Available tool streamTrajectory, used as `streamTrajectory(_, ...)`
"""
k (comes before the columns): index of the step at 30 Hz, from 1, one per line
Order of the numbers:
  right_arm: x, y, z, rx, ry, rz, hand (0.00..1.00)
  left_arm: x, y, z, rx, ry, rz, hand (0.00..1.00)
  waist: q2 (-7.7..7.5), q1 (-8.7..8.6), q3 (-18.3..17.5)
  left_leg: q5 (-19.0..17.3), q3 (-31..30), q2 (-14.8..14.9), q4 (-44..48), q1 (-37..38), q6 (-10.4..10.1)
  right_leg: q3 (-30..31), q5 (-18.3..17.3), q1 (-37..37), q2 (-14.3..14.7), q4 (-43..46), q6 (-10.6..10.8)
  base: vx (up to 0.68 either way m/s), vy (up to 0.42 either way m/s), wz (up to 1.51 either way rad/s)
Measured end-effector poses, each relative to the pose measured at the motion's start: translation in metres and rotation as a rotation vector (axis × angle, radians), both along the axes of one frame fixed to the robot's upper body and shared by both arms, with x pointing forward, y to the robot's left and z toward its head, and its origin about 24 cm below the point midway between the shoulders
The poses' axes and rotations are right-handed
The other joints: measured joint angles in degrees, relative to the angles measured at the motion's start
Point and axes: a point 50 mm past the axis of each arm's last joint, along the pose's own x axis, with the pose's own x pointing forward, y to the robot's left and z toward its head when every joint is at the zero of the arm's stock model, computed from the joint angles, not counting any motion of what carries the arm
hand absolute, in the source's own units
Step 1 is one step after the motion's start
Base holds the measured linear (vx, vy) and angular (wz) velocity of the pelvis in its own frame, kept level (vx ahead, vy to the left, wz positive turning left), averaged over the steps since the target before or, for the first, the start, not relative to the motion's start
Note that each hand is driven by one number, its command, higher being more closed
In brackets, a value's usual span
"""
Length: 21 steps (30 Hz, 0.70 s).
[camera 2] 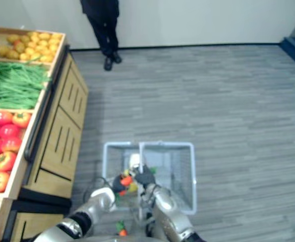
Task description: Pick vegetable in the basket
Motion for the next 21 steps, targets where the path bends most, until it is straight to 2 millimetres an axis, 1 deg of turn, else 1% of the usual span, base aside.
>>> streamTrajectory(2, -0.002, -0.002, -0.002, 0.004, 0.007, -0.004, 1.0, 0.005, 0.001, 0.003, -0.004, -0.014, 0.014, 0.0, -0.13, -0.03, 0.56, 0.02, 0.04, -0.34, -0.78, 0.47, 0.03, 0.08, 0.06, 0.08, -0.18, -0.01, 0.09, 0.0, 0.117, -0.02)
streamTrajectory(7, -0.006, -0.004, -0.005, 0.012, 0.025, -0.023, 1.0, 0.009, 0.003, 0.006, -0.01, -0.034, 0.041, 0.0, -0.37, 0.03, 0.86, 0.02, -0.13, -0.42, -0.83, 0.5, 0.03, -0.34, 0.05, 0.2, -0.37, -0.01, 0.11, 0.01, 0.095, 0.03)
streamTrajectory(10, -0.006, -0.022, -0.014, -0.004, 0.062, -0.135, 1.0, 0.016, 0.006, 0.014, -0.044, -0.085, 0.08, 0.0, -0.29, 0.0, 0.99, 0.05, -0.87, -0.51, -0.83, 0.53, 0.09, -1.41, 0.03, 0.57, -0.64, -0.01, 0.14, 0.01, 0.084, 0.15)
streamTrajectory(11, -0.005, -0.033, -0.019, -0.04, 0.077, -0.185, 1.0, 0.02, 0.004, 0.022, -0.084, -0.135, 0.085, 0.0, -0.25, -0.08, 1.01, 0.11, -1.81, -0.63, -0.84, 0.55, 0.18, -1.89, -0.07, 0.91, -0.88, -0.01, 0.28, 0.0, 0.092, 0.25)
streamTrajectory(12, -0.004, -0.041, -0.025, -0.066, 0.096, -0.22, 1.0, 0.023, -0.004, 0.033, -0.151, -0.194, 0.07, 0.0, -0.23, 0.05, 1.02, 0.16, -2.16, -0.75, -0.83, 0.55, 0.26, -2.24, -0.1, 1.09, -1.09, -0.01, 0.32, -0.01, 0.094, 0.25)
streamTrajectory(13, -0.003, -0.045, -0.028, -0.077, 0.107, -0.25, 1.0, 0.024, -0.008, 0.039, -0.193, -0.223, 0.073, 0.0, -0.23, 0.02, 1.02, 0.17, -2.49, -0.84, -0.85, 0.46, 0.28, -2.5, -0.17, 1.1, -1.21, -0.01, 0.41, -0.02, 0.106, 0.23)
streamTrajectory(14, -0.001, -0.055, -0.034, -0.095, 0.135, -0.32, 1.0, 0.024, -0.016, 0.052, -0.263, -0.285, 0.047, 0.0, -0.19, 0.01, 1.04, 0.23, -3.14, -1.0, -0.94, 0.18, 0.37, -3.05, -0.17, 1.08, -1.47, -0.01, 0.42, -0.03, 0.083, 0.23)
streamTrajectory(15, 0.001, -0.066, -0.04, -0.108, 0.168, -0.382, 1.0, 0.025, -0.02, 0.065, -0.332, -0.34, 0.045, 0.0, -0.12, 0.05, 1.05, 0.34, -3.45, -1.11, -0.9, -0.34, 0.55, -3.48, -0.2, 1.02, -1.7, -0.01, 0.46, -0.03, 0.079, 0.23)
streamTrajectory(16, 0.001, -0.074, -0.043, -0.127, 0.183, -0.418, 1.0, 0.025, -0.018, 0.071, -0.363, -0.367, 0.053, 0.0, -0.02, 0.07, 1.07, 0.43, -3.6, -1.18, -0.93, -0.38, 0.7, -3.68, -0.26, 1.03, -1.81, -0.01, 0.55, -0.03, 0.065, 0.2)
streamTrajectory(17, -0.001, -0.092, -0.049, -0.163, 0.216, -0.5, 1.0, 0.025, -0.009, 0.084, -0.431, -0.409, 0.067, 0.0, 0.29, 0.12, 1.04, 0.64, -4.24, -1.29, -1.25, -0.46, 1.05, -4.26, -0.37, 1.08, -1.95, 0.0, 0.7, -0.01, 0.072, 0.22)
streamTrajectory(18, -0.003, -0.11, -0.052, -0.177, 0.24, -0.585, 1.0, 0.025, 0.007, 0.096, -0.484, -0.449, 0.093, 0.0, 0.59, 0.16, 1.04, 0.95, -4.8, -1.42, -1.82, -0.42, 1.49, -4.65, -0.4, 1.05, -2.04, 0.0, 0.74, 0.0, 0.069, 0.24)
streamTrajectory(19, -0.004, -0.122, -0.054, -0.187, 0.257, -0.647, 1.0, 0.025, 0.02, 0.104, -0.511, -0.471, 0.113, 0.0, 0.82, 0.25, 1.04, 1.0, -5.02, -1.42, -1.81, -0.37, 1.56, -4.89, -0.41, 1.05, -2.1, 0.0, 0.74, 0.01, 0.044, 0.18)
streamTrajectory(21, -0.01, -0.14, -0.058, -0.217, 0.287, -0.733, 1.0, 0.023, 0.04, 0.109, -0.586, -0.465, 0.167, 0.0, 1.32, 0.34, 0.91, 1.02, -5.26, -1.43, -1.79, -0.37, 1.57, -5.14, -0.42, 1.15, -2.17, 0.0, 0.76, 0.02, 0.055, 0.08)
